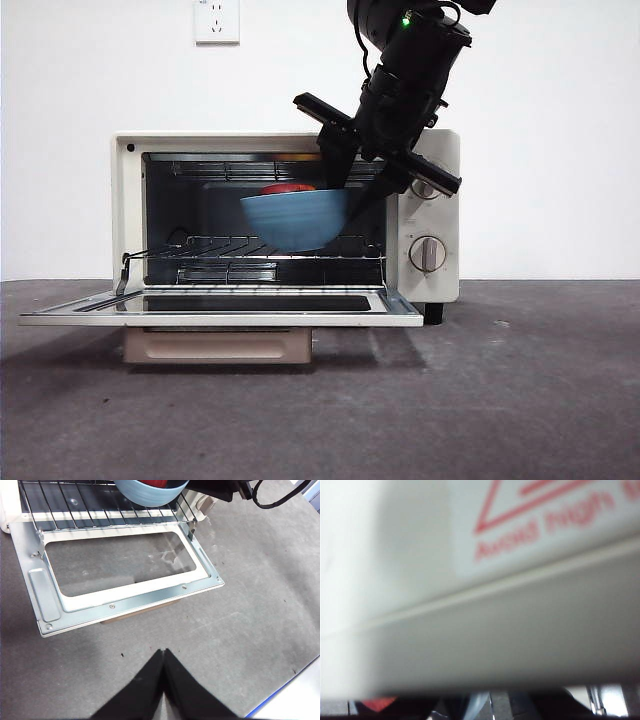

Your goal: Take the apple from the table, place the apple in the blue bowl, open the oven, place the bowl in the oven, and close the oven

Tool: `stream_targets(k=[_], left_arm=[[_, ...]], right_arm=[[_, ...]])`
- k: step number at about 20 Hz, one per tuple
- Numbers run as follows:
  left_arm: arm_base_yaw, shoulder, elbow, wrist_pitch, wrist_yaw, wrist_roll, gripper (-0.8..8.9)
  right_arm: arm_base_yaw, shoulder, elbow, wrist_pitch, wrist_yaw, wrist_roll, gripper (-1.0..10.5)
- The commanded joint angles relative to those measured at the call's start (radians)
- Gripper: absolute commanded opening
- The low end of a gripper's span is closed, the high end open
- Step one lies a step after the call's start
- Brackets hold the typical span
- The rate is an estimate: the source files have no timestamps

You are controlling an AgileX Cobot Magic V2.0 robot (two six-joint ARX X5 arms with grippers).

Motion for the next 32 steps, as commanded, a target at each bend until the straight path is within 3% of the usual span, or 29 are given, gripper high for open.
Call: stream_targets(k=[1,9,17,21,26,29,32], left_arm=[[-0.004,0.005,0.006,0.009,0.005,0.002,0.07],[-0.004,0.005,0.006,0.013,0.005,0.002,0.07],[-0.004,0.026,0.006,0.041,0.005,0.000,0.07],[0.002,0.069,0.005,0.066,-0.070,0.002,0.06],[0.106,0.201,0.001,0.194,-0.072,-0.005,0.06],[0.203,0.324,-0.009,0.289,0.001,-0.015,0.06],[0.264,0.473,-0.009,0.390,0.068,-0.018,0.06]], right_arm=[[0.009,-0.005,0.027,0.005,0.003,-0.021,1.3],[0.004,-0.051,0.027,-0.106,0.023,-0.102,1.4],[0.001,-0.171,0.027,-0.091,0.016,-0.227,1.4],[0.002,-0.283,0.027,-0.128,-0.034,-0.369,1.4],[0.004,-0.447,0.024,-0.411,-0.031,-0.677,1.4],[0.004,-0.535,-0.008,-0.524,-0.031,-0.748,1.4],[0.011,-0.653,-0.111,-0.515,-0.033,-0.762,1.4]])
